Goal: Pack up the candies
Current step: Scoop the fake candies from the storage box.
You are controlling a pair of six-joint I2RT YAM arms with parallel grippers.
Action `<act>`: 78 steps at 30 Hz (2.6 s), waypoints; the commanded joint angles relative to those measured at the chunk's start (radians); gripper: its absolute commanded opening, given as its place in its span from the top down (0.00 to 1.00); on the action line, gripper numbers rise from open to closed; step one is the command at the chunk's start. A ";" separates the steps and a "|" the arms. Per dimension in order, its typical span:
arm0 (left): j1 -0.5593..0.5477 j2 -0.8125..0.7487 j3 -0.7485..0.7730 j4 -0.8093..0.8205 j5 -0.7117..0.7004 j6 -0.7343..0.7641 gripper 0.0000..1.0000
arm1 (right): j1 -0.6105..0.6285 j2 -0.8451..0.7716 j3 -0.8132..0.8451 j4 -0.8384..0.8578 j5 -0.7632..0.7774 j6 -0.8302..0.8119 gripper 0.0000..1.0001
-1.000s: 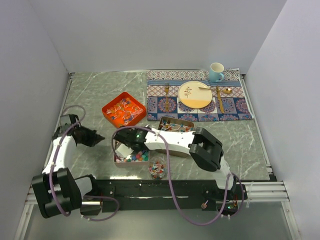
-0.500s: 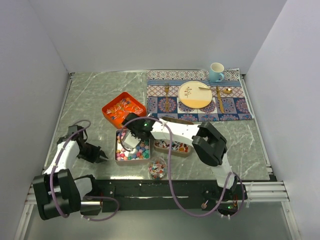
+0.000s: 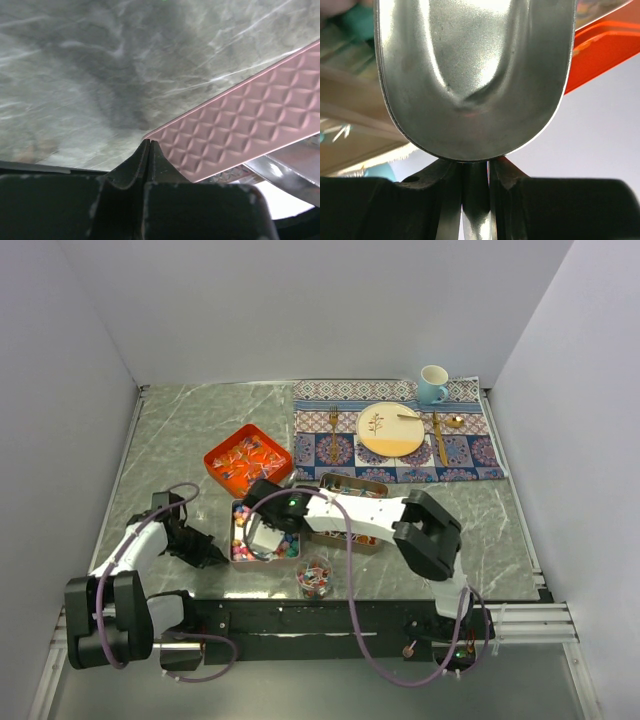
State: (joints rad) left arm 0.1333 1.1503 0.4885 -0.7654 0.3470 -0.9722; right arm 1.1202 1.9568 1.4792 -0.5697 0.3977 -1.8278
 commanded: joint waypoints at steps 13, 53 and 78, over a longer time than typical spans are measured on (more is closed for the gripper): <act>-0.006 0.012 0.022 0.139 0.116 -0.053 0.99 | 0.078 0.163 0.067 -0.150 -0.126 0.159 1.00; 0.298 -0.024 0.116 0.244 0.126 0.079 0.99 | -0.161 0.016 0.035 0.074 -0.656 0.608 1.00; 0.422 -0.049 0.170 0.284 0.124 0.107 0.99 | -0.238 -0.535 -0.267 0.286 -0.582 0.823 1.00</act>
State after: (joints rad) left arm 0.5381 1.1278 0.6056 -0.5026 0.4561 -0.8803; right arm 0.8921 1.5433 1.2617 -0.3985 -0.2211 -1.0512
